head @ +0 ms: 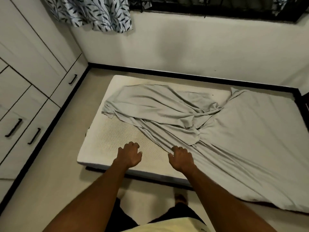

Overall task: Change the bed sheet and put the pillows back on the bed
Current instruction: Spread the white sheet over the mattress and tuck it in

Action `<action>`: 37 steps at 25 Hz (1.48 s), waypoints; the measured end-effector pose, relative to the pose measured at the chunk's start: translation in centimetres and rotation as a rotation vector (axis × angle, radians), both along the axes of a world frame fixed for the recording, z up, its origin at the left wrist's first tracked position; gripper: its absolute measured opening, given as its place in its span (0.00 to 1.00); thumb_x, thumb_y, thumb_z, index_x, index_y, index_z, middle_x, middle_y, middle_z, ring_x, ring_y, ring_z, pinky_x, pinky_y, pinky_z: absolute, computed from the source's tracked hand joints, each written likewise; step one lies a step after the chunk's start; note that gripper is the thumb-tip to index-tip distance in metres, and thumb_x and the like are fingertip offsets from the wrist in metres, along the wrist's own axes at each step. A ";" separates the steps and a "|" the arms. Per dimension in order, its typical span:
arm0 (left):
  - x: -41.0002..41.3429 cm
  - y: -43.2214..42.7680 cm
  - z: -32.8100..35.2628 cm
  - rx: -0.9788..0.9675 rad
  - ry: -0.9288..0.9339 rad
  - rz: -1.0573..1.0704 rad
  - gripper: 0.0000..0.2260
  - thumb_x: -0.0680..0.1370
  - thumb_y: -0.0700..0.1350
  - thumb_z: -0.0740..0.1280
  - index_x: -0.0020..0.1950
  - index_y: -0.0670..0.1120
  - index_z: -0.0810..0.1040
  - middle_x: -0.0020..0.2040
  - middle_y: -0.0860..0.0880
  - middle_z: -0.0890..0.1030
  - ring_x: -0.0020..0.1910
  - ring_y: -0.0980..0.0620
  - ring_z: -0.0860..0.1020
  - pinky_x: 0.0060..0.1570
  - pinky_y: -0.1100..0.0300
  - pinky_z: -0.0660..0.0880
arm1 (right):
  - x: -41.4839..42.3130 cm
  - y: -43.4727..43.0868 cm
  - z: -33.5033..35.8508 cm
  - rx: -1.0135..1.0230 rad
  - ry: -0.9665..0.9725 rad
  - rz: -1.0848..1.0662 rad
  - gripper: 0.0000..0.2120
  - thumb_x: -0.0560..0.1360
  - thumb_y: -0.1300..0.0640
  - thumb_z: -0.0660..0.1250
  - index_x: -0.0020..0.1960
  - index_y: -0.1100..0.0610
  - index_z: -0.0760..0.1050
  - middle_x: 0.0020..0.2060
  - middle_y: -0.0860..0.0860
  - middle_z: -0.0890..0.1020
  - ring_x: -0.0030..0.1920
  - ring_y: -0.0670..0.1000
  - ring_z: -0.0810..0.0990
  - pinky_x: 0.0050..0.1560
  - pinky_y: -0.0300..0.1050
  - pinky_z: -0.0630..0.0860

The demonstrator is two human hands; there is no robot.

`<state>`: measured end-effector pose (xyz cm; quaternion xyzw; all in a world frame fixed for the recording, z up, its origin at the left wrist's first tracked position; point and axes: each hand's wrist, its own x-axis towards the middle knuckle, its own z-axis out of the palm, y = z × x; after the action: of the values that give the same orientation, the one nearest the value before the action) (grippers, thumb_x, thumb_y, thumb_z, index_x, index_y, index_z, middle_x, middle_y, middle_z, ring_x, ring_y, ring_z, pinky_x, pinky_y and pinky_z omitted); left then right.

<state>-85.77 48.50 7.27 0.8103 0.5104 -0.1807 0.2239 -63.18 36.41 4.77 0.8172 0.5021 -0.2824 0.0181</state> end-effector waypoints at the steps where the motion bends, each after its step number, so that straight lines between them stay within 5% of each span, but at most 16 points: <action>1: -0.9 1.8 -0.6 -0.002 -0.004 -0.048 0.22 0.85 0.57 0.58 0.76 0.49 0.69 0.74 0.47 0.71 0.72 0.45 0.70 0.71 0.44 0.65 | -1.4 0.8 -0.5 -0.018 -0.002 -0.053 0.25 0.84 0.43 0.56 0.75 0.55 0.69 0.69 0.57 0.76 0.69 0.60 0.74 0.69 0.55 0.69; 8: -9.9 15.3 -1.8 -0.061 0.091 -0.412 0.24 0.84 0.58 0.58 0.77 0.47 0.69 0.74 0.45 0.71 0.73 0.43 0.70 0.72 0.42 0.64 | -14.0 8.4 0.0 -0.030 0.042 -0.433 0.24 0.84 0.43 0.57 0.75 0.55 0.69 0.70 0.57 0.75 0.71 0.60 0.72 0.70 0.56 0.68; 24: -11.1 27.5 -0.5 0.031 0.080 -0.722 0.23 0.83 0.57 0.61 0.75 0.48 0.70 0.74 0.47 0.71 0.72 0.43 0.72 0.71 0.43 0.68 | -21.4 15.4 -1.0 -0.025 0.006 -0.687 0.25 0.85 0.43 0.55 0.75 0.57 0.68 0.69 0.57 0.76 0.69 0.60 0.73 0.67 0.57 0.70; 31: -6.4 38.2 -8.0 0.034 0.064 -0.989 0.23 0.82 0.56 0.62 0.73 0.47 0.70 0.71 0.46 0.73 0.69 0.43 0.74 0.65 0.45 0.69 | -21.2 24.3 -5.8 -0.048 -0.059 -0.907 0.25 0.84 0.44 0.56 0.75 0.56 0.67 0.70 0.57 0.75 0.70 0.60 0.72 0.68 0.57 0.69; 37: -2.2 43.7 -19.7 0.234 0.010 -1.250 0.19 0.81 0.52 0.63 0.69 0.46 0.72 0.64 0.46 0.76 0.64 0.45 0.76 0.62 0.47 0.69 | -21.5 31.5 -15.3 0.030 -0.155 -1.094 0.25 0.83 0.45 0.58 0.76 0.56 0.66 0.70 0.56 0.74 0.71 0.59 0.72 0.68 0.58 0.70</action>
<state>-87.98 92.17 -12.43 0.9735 -0.0414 -0.2242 -0.0162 -84.65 67.89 -10.58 0.9775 0.0057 -0.1825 -0.1061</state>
